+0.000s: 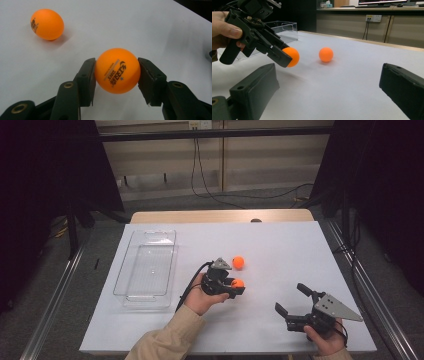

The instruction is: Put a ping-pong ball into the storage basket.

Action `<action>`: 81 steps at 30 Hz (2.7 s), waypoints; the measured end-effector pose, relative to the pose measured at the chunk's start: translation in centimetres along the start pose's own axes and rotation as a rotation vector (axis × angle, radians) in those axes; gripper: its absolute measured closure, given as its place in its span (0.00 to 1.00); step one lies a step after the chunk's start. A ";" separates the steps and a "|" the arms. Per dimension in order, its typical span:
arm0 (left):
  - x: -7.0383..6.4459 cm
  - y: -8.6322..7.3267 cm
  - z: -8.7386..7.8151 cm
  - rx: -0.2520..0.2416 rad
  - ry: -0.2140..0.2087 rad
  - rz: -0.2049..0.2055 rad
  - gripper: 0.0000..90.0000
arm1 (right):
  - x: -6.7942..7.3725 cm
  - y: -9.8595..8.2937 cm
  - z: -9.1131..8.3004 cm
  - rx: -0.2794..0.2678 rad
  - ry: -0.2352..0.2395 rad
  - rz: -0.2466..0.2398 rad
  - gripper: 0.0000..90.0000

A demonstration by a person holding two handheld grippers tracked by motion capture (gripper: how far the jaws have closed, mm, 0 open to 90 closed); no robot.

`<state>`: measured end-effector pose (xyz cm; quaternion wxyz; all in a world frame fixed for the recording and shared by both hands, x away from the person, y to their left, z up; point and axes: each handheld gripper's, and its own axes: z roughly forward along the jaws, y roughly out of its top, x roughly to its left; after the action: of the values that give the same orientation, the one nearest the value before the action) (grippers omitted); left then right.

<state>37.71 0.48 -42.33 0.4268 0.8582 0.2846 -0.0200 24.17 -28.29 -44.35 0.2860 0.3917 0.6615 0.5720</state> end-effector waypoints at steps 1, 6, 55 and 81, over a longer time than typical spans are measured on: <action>0.1 0.0 -0.1 0.002 0.000 -0.001 0.57 | 0.0 0.0 0.0 0.000 -0.001 0.001 0.01; 0.3 0.0 -0.4 -0.002 0.001 -0.007 0.57 | 0.0 0.0 0.0 0.001 -0.001 0.001 0.01; 2.3 0.7 -4.0 -0.050 0.039 -0.087 0.57 | 0.0 0.0 0.1 -0.001 0.001 0.003 0.01; 3.0 0.9 -5.3 -0.062 0.048 -0.121 0.57 | 0.0 0.0 0.0 -0.004 0.001 0.007 0.01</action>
<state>39.53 5.41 -39.18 0.4441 0.8261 0.3465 -0.0163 24.22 -28.28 -44.34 0.2844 0.3929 0.6593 0.5745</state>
